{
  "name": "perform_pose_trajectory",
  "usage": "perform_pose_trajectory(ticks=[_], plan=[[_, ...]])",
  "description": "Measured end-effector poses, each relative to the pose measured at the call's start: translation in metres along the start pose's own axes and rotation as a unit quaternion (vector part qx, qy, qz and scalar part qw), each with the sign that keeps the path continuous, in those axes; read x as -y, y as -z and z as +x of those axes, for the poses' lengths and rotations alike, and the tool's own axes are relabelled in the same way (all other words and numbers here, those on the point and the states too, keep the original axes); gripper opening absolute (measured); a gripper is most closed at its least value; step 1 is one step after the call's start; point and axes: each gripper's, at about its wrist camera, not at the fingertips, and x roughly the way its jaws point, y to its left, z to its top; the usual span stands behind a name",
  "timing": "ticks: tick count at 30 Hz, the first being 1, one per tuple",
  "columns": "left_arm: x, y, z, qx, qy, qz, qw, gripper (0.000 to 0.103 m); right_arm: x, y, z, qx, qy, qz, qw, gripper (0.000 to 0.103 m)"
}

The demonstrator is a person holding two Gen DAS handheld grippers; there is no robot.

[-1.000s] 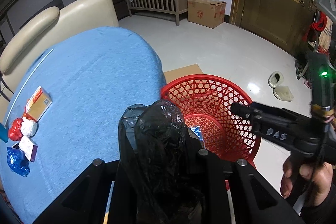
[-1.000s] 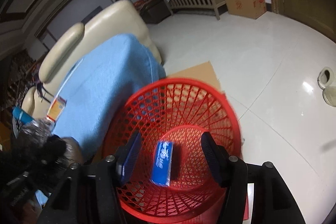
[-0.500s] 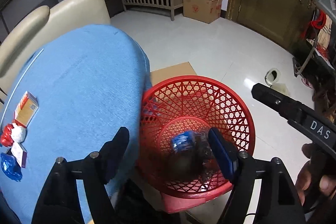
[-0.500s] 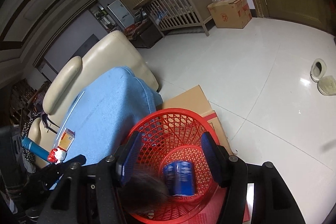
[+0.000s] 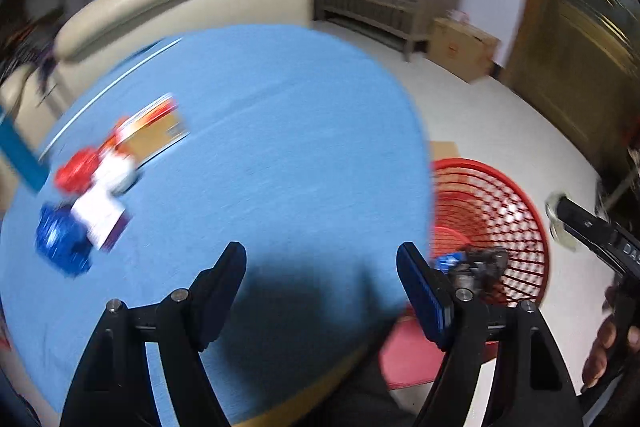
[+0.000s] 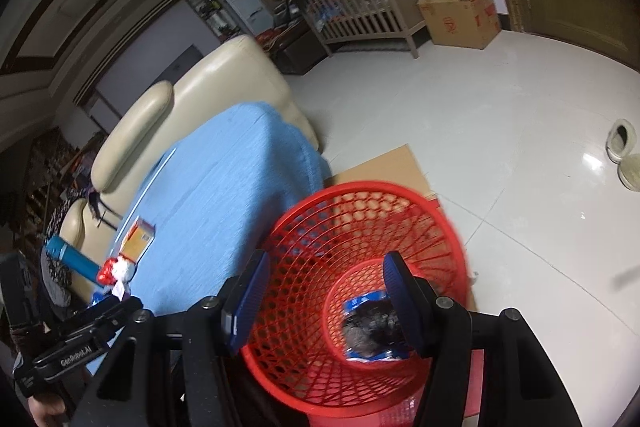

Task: Collect trash
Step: 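Return to the table and grasp the blue plastic bags with the left tool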

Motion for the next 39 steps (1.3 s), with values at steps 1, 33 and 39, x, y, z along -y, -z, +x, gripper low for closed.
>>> perform_pose_trajectory(ticks=[1,33,39], plan=[[-0.016,0.006,-0.002,0.0,-0.008,-0.018,0.9998,0.078,-0.006,0.001,0.002,-0.003,-0.003,-0.006,1.0,0.063],[-0.27,0.023,0.015,0.04,-0.094,-0.247,0.9636,0.059,-0.21,0.083,0.076,-0.132,-0.039,-0.236,0.962,0.063],[-0.28,0.062,-0.012,0.051,-0.08,-0.249,0.9639,0.059,-0.253,0.091,0.101,-0.146,-0.046,-0.271,0.95,0.063]])
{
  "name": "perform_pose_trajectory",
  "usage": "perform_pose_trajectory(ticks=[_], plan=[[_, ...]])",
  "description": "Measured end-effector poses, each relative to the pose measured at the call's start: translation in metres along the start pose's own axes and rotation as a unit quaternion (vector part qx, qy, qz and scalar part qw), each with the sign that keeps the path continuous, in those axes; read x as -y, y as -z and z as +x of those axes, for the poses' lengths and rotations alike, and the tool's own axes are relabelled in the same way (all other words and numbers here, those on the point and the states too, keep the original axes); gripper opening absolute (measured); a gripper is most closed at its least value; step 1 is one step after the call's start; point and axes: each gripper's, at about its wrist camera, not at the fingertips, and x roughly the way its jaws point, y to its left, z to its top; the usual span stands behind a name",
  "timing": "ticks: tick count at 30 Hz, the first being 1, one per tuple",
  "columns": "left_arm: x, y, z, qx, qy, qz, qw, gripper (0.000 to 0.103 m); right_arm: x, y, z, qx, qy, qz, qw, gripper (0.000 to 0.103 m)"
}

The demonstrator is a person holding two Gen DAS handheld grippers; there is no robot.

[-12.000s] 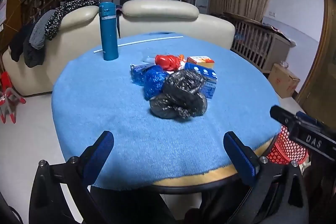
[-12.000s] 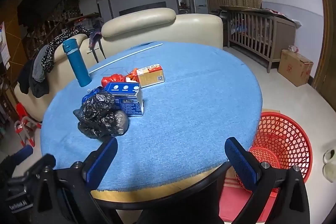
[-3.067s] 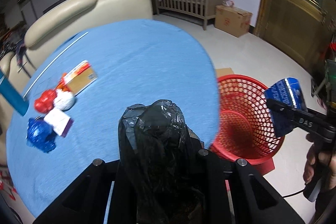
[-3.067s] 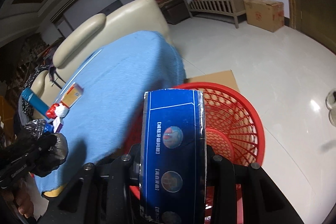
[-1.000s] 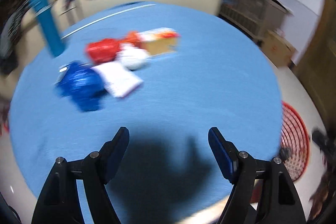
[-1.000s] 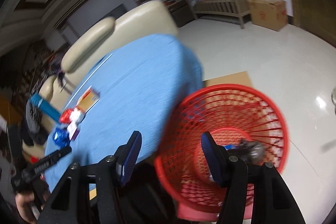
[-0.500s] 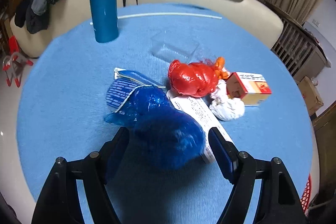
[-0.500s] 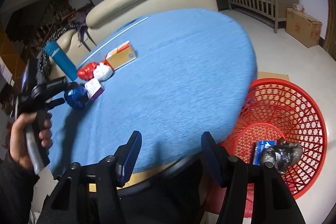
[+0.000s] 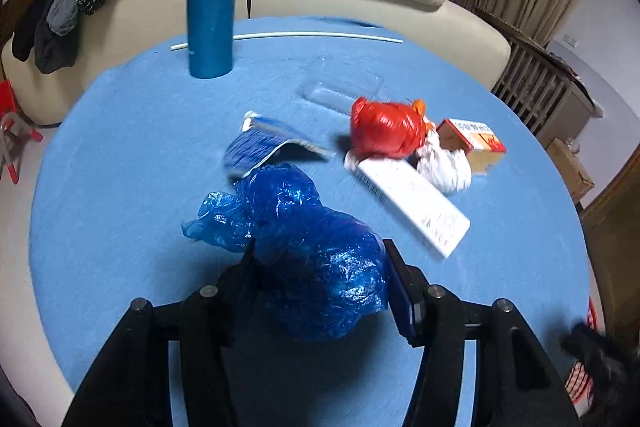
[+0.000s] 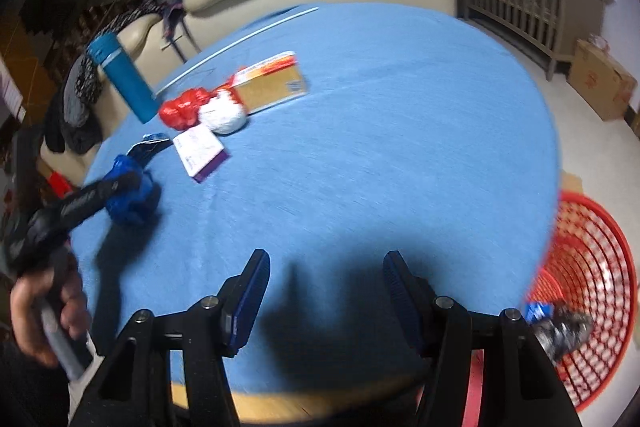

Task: Collect trash
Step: 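Return to the table and grasp the blue plastic bags with the left tool, then grasp the white leaflet with the right tool while the left tool holds the blue bags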

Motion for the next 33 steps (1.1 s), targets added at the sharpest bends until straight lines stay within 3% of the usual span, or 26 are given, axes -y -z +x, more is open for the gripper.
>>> perform_pose_trajectory(ticks=[6,14,22,26,33], plan=[[-0.019,0.016,-0.014,0.017,0.019,-0.003,0.9997,0.059,-0.066,-0.037,0.039,-0.016,-0.03,-0.083,0.996,0.063],[-0.043,0.023,-0.018,0.036,0.06,-0.029,0.9971,0.059,-0.131,-0.076,0.093,-0.036,-0.025,-0.192,0.981,0.063],[-0.043,0.029,-0.018,0.046,0.068,-0.018,0.9965,0.06,-0.14,-0.097,0.141,-0.06,-0.009,-0.198,0.978,0.065],[-0.038,0.03,-0.017,0.049,0.057,-0.009,0.9971,0.06,-0.149,-0.093,0.14,-0.057,-0.02,-0.213,0.975,0.056],[-0.031,0.03,-0.019,0.041,0.035,-0.002,0.9986,0.06,-0.14,-0.069,0.121,-0.05,-0.033,-0.195,0.979,0.055]])
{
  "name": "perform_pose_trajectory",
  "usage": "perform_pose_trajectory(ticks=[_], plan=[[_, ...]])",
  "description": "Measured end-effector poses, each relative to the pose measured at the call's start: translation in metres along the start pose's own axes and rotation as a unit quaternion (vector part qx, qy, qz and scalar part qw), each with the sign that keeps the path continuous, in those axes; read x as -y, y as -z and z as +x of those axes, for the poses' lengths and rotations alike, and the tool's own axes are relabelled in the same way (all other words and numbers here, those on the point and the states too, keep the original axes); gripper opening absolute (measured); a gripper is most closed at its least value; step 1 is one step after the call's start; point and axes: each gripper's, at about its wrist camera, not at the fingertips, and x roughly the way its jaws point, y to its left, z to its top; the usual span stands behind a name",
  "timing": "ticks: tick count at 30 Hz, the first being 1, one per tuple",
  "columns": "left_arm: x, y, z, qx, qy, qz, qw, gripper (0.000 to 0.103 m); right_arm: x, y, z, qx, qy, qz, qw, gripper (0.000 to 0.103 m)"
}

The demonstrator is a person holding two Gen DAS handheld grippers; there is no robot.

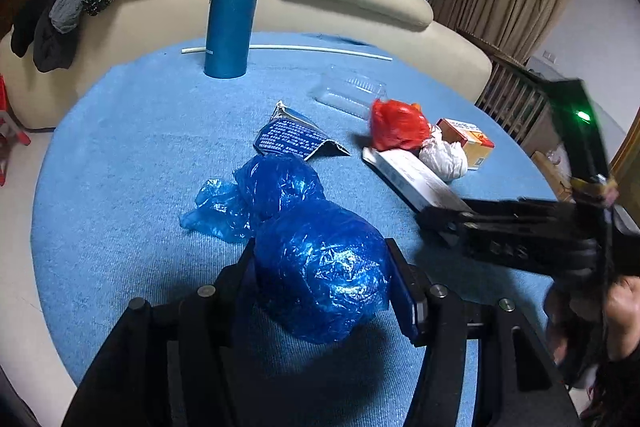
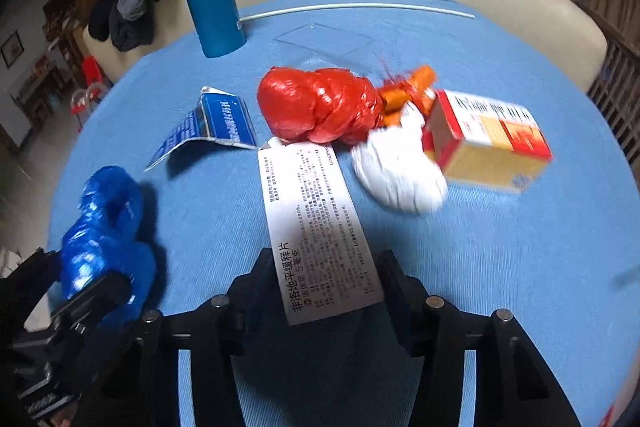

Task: Collect trash
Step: 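Grasp the white leaflet with the right tool while the left tool holds the blue bags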

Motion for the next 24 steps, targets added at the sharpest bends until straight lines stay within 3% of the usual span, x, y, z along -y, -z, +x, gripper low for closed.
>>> perform_pose_trajectory(ticks=[13,24], plan=[[0.025,0.015,-0.017,-0.02,-0.029,0.014,0.9993,0.06,0.037,0.078,-0.055,0.026,-0.04,0.115,0.992,0.055],[0.059,0.036,-0.029,-0.032,-0.02,0.049,0.9981,0.059,0.049,0.105,-0.084,0.066,-0.085,0.178,0.978,0.054]])
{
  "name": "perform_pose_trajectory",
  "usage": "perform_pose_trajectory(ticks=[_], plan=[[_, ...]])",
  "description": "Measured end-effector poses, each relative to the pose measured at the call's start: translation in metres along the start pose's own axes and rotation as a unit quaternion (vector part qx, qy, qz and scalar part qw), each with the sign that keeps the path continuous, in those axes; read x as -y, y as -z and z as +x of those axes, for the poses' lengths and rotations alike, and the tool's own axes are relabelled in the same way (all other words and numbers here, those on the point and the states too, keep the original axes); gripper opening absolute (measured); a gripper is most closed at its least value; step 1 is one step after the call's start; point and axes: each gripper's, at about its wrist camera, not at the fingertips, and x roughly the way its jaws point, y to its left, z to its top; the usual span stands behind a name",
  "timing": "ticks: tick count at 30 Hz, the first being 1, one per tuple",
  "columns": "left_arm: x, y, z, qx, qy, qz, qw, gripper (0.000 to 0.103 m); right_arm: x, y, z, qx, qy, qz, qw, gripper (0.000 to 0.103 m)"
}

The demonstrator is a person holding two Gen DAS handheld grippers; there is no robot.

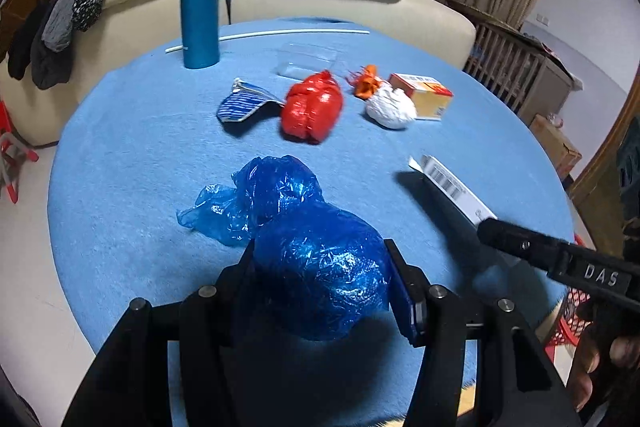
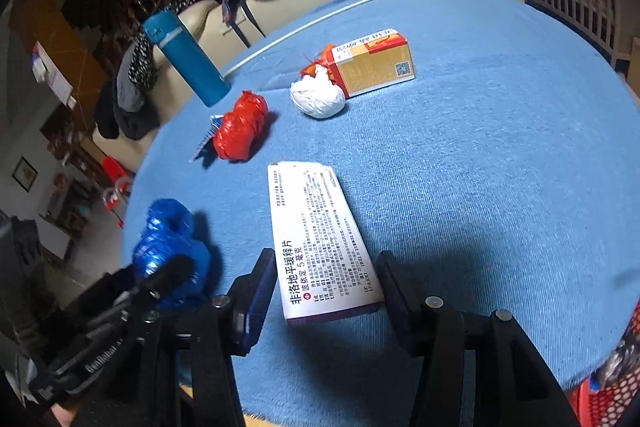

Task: Collect trash

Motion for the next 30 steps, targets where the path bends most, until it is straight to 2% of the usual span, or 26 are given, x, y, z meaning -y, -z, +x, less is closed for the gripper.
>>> perform_pose_trajectory(ticks=[9,17,30], plan=[[0.027,0.005,-0.008,0.001,0.002,0.035,0.9994,0.059,0.014,0.014,-0.026,0.026,-0.021,0.031,0.999,0.054],[0.039,0.009,-0.01,0.001,0.003,0.052,0.9987,0.059,0.033,0.02,-0.033,0.035,-0.031,0.068,0.997,0.054],[0.041,0.01,-0.015,0.01,0.007,0.057,0.9983,0.059,0.03,0.015,-0.049,0.056,-0.037,0.068,0.995,0.053]])
